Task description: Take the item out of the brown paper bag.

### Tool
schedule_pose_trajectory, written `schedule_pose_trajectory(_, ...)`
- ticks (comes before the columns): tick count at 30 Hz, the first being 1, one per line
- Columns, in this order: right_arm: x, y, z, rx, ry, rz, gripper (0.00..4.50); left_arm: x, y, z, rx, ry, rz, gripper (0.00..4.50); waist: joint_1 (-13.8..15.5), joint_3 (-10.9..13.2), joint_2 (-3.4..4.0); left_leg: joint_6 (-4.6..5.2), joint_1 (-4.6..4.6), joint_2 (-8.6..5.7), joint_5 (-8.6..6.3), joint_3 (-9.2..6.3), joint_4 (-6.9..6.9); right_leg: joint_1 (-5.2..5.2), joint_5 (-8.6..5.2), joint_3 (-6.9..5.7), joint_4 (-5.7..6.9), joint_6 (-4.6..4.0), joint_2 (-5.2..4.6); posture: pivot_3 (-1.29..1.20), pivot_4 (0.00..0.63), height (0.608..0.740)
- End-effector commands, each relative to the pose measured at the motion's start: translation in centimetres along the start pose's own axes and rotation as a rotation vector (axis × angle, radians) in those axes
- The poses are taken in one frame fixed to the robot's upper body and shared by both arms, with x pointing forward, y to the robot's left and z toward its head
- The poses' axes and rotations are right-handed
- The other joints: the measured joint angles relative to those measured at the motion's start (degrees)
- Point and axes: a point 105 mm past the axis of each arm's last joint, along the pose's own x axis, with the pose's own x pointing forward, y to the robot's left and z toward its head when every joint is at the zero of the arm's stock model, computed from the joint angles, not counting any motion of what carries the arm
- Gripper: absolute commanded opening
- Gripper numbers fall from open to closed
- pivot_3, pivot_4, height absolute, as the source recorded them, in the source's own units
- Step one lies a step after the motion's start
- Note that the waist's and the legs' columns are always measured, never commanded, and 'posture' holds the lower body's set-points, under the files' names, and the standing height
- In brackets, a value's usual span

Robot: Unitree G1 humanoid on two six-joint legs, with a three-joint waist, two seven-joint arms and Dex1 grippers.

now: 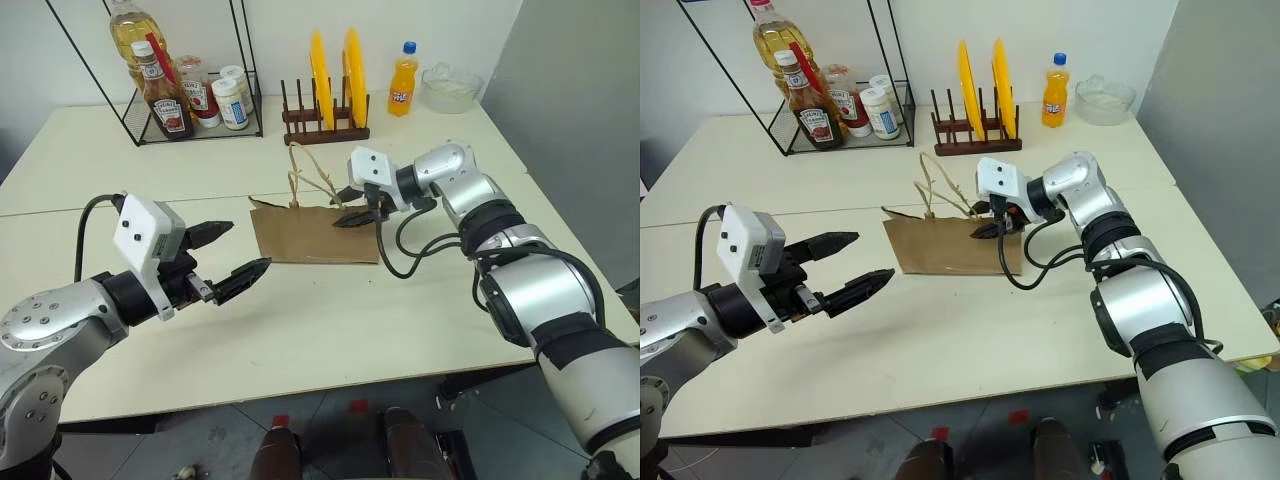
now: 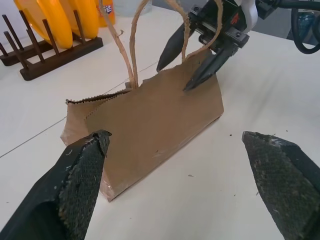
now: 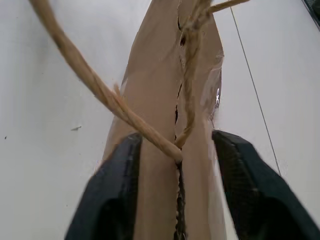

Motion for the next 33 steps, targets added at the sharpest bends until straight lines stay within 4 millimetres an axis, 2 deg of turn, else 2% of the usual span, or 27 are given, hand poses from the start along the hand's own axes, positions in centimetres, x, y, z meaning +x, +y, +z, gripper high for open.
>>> schedule_pose_trajectory(1, -2.2, -1.3, 0.9, -0.032, -0.01, -0.052, 3.86, 0.2, 0.1, 1.1, 0.045, -0.033, -0.017, 4.5, 0.13, 0.0, 0.0, 0.0, 0.0, 0.0, 0.0, 0.0, 0.0, 0.0, 0.0, 0.0, 0.0, 0.0, 0.0, 0.0, 0.15, 0.74)
schedule_pose_trajectory(3, -3.3, -1.5, 0.8, -0.03, -0.011, -0.058, 4.47, 0.3, 0.5, 1.4, 0.048, -0.036, -0.022, 4.5, 0.22, 0.0, 0.0, 0.0, -0.02, 0.0, 0.0, 0.0, 0.01, 0.01, 0.0, 0.0, -0.01, 0.0, 0.0, 0.0, 0.15, 0.74)
schedule_pose_trajectory(9, -7.3, -1.6, 1.8, 0.021, -0.077, -0.077, 4.47, 0.1, 2.4, 2.3, 0.052, -0.049, -0.024, 4.5, 0.16, 0.01, 0.02, 0.0, -0.01, -0.01, 0.0, 0.0, -0.01, 0.0, 0.0, 0.0, 0.0, 0.0, 0.0, 0.0, 0.15, 0.74)
schedule_pose_trajectory(11, -8.9, -1.5, 2.3, 0.05, -0.108, -0.139, 4.47, 0.2, 3.6, 2.3, 0.058, -0.051, -0.008, 4.5, 0.18, 0.01, 0.02, 0.0, 0.0, 0.0, 0.0, 0.01, -0.02, 0.0, 0.0, 0.0, -0.01, 0.0, 0.0, 0.0, 0.15, 0.74)
schedule_pose_trajectory(14, -10.5, 0.3, 2.2, 0.122, -0.15, -0.301, 4.47, 1.4, 6.4, 2.7, 0.111, -0.066, 0.053, 4.5, 1.04, -0.01, -0.01, 0.0, -0.04, -0.01, 0.0, -0.09, -0.02, 0.03, 0.0, -0.08, -0.02, 0.0, 0.0, 0.0, 0.15, 0.74)
schedule_pose_trajectory(17, -10.1, 3.5, 1.7, 0.219, -0.174, -0.443, 4.47, 3.2, 8.7, 3.5, 0.164, -0.103, 0.094, 4.5, 2.09, -0.01, -0.01, 0.0, -0.04, -0.05, 0.0, -0.26, 0.01, 0.12, 0.0, -0.17, -0.04, 0.0, 0.0, 0.0, 0.15, 0.74)
schedule_pose_trajectory(20, -8.7, 7.3, 0.6, 0.298, -0.161, -0.57, 4.47, 5.9, 10.8, 4.1, 0.22, -0.122, 0.11, 4.5, 2.47, -0.01, 0.01, 0.0, -0.09, -0.1, 0.0, -0.24, 0.12, 0.11, 0.0, -0.12, 0.0, 0.0, 0.0, 0.0, 0.15, 0.74)
schedule_pose_trajectory(25, -7.2, 11.4, -0.4, 0.403, -0.143, -0.705, 4.47, 10.4, 13.9, 4.9, 0.302, -0.118, 0.153, 4.5, 3.28, -0.04, -0.03, 0.0, -0.09, -0.13, 0.0, -0.3, 0.18, 0.14, 0.0, -0.15, 0.0, 0.01, 0.0, 0.0, 0.15, 0.74)
schedule_pose_trajectory(30, -6.4, 13.1, -0.8, 0.471, -0.14, -0.741, 4.47, 13.9, 13.6, 4.3, 0.366, -0.05, 0.088, 4.5, 3.14, -0.05, -0.04, 0.01, -0.09, -0.15, 0.0, -0.27, 0.16, 0.2, 0.08, -0.11, -0.19, 0.08, 0.0, 0.0, 0.15, 0.74)
schedule_pose_trajectory(33, -6.2, 12.9, -0.6, 0.48, -0.15, -0.765, 4.47, 15.3, 12.2, 3.1, 0.407, 0.027, -0.025, 4.5, 2.87, -0.05, -0.04, 0.01, -0.1, -0.15, 0.0, -0.26, 0.14, 0.19, 0.07, -0.1, -0.21, 0.08, 0.0, 0.0, 0.15, 0.74)
